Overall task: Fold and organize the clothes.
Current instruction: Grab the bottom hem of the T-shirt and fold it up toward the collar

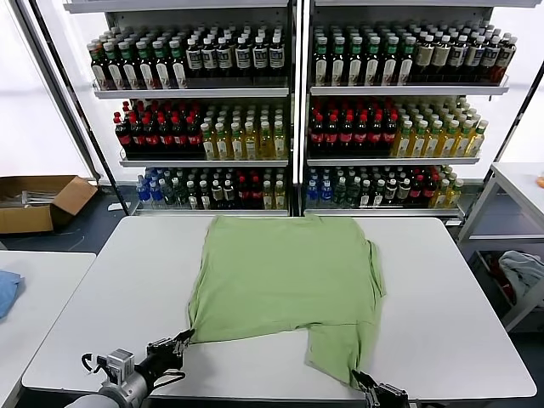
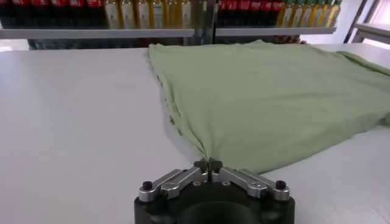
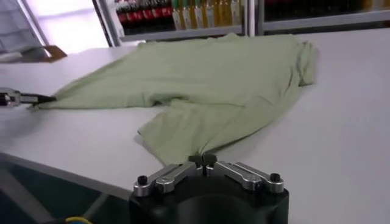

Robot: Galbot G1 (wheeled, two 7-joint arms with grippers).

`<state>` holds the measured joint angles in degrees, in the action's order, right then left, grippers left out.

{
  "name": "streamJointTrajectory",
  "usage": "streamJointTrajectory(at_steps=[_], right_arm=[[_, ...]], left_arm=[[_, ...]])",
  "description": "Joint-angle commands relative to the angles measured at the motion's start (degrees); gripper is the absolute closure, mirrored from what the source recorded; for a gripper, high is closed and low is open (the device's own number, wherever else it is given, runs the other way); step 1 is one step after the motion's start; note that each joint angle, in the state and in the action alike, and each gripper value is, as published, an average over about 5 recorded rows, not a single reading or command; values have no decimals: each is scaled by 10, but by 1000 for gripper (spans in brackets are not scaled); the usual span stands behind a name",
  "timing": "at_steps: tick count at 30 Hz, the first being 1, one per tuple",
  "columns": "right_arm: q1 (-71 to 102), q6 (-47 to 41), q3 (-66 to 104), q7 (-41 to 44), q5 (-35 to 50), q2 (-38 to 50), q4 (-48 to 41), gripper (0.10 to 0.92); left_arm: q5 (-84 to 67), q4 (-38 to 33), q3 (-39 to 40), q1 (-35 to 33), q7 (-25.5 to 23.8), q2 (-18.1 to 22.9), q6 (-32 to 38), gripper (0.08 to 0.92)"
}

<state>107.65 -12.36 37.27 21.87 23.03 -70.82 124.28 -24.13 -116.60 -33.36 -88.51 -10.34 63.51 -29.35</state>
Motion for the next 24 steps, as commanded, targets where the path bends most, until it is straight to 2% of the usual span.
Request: streamJointTrajectory(at_steps=[1,6,20,24], right_arm=[[19,94,15,72,54,-2,-6,919],[37,131,26,102,68,-3,-11,919],[91,146,56,128,108,-8,9,919],[80,144,53,124,128,-5,9,919]], left_arm=[[0,-48,-15,-21,2,14,0,914],[0,-73,-26,-44,2,22,0,914],[-9,-133,-67,-116,9,29,1,914],[-19,-143,-75,-114,15,28,2,914]])
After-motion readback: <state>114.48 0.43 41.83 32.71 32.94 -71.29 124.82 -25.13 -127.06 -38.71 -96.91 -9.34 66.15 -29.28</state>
